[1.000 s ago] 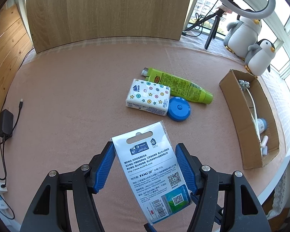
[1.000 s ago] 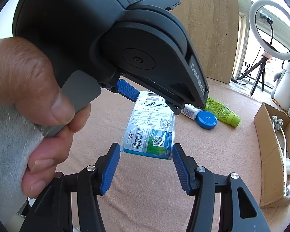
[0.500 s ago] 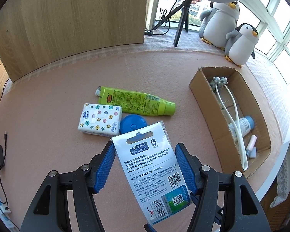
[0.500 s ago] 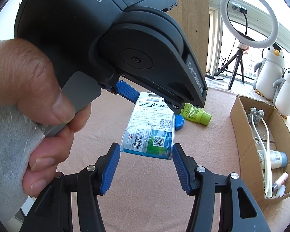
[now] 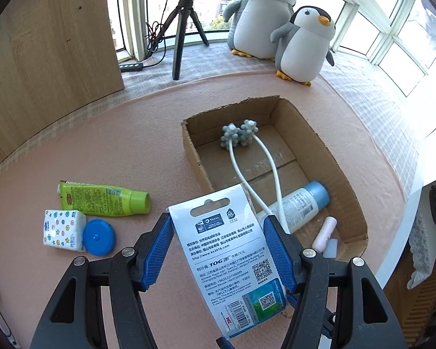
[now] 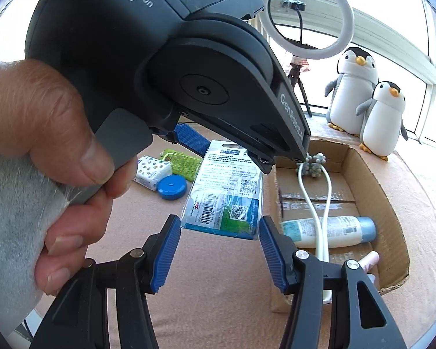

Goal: Organize objects
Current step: 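Lower the blister card into the box and open the right gripper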

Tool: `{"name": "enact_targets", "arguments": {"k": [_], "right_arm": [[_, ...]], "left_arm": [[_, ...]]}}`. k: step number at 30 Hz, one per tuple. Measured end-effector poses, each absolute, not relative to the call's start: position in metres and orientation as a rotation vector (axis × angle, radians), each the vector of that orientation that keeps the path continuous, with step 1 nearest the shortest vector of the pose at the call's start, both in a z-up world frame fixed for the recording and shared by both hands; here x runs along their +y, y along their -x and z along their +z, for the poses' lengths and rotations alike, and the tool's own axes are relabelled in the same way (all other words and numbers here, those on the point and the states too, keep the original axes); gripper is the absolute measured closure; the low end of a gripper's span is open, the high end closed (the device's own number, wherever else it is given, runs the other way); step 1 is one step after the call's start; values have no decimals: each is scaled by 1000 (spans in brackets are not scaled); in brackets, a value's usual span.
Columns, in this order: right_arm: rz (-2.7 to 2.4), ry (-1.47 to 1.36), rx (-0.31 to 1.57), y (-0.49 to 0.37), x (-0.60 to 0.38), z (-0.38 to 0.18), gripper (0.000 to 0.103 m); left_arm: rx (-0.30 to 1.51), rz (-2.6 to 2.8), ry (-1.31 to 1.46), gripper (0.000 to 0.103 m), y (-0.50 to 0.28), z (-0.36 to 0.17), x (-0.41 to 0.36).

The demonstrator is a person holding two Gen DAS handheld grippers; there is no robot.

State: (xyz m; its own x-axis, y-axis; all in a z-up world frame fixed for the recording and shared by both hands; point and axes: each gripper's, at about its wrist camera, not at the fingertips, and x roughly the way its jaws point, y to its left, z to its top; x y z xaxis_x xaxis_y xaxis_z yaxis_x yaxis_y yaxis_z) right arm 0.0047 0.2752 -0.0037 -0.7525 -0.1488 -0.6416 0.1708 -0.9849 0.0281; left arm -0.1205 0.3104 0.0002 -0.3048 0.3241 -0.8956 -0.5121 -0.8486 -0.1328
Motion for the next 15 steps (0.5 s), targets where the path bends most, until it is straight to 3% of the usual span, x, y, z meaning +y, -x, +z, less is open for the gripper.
{"name": "enact_targets", "arguments": {"k": [8,15], "right_arm": [[-2892,-1068,4,-9,324,-6,52],[-2924,-1156,82,-8,328,-13,50]], "left_arm": [[287,2084,1393,36,112,-7,367],[303,2149,1383,25,116,-7,356]]}}
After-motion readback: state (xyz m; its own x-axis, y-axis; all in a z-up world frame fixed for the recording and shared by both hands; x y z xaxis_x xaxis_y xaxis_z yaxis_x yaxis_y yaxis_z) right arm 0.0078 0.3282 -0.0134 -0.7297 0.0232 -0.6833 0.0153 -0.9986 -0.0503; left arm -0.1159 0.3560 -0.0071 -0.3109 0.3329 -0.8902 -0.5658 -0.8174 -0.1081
